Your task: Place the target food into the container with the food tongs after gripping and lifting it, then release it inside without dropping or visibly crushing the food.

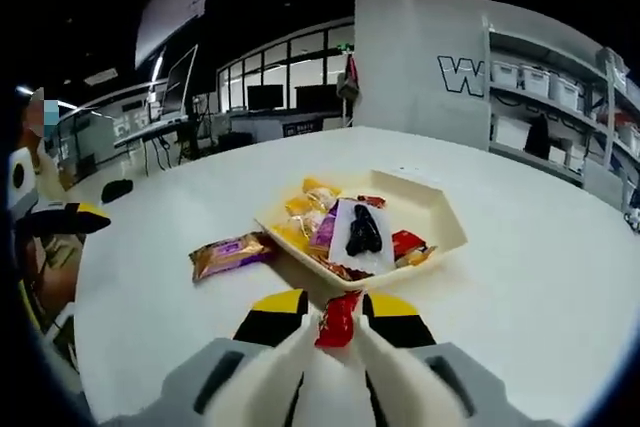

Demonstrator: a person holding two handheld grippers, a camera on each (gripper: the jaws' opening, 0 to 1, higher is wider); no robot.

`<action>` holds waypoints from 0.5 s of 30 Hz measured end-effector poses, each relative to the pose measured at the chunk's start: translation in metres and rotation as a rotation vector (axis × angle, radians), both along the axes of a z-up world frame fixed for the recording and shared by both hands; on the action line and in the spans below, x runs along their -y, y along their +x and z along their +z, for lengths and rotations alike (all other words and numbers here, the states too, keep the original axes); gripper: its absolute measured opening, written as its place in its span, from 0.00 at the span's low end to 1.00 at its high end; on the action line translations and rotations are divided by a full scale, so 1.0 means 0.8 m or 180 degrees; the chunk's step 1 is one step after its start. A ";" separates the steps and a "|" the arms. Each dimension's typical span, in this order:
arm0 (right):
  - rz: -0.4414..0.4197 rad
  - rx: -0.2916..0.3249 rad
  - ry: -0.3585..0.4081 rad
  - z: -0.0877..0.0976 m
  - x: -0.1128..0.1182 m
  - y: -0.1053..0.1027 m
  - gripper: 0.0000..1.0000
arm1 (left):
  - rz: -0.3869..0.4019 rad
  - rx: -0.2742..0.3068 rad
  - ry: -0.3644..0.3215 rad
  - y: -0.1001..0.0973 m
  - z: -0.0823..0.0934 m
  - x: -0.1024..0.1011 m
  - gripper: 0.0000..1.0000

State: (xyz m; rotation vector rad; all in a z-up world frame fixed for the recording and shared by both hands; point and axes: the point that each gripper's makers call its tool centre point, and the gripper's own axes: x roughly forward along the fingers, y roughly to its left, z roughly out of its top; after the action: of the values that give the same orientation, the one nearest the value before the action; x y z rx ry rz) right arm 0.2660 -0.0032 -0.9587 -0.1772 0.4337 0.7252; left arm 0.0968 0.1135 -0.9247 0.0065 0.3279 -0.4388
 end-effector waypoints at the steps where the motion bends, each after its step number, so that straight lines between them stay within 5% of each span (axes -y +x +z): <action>1: -0.0012 -0.0009 -0.0003 0.001 0.001 -0.001 0.16 | -0.0002 0.0000 0.0007 0.000 -0.001 0.000 0.94; 15: -0.0096 0.0151 0.0320 0.059 0.025 -0.012 0.17 | 0.0035 0.0022 -0.0007 -0.006 0.000 -0.011 0.93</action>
State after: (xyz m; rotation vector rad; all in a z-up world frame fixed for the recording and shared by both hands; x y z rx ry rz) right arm 0.2561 -0.0232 -0.9119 -0.0928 0.3533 0.7100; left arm 0.0922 0.1219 -0.9245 0.0040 0.3207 -0.4281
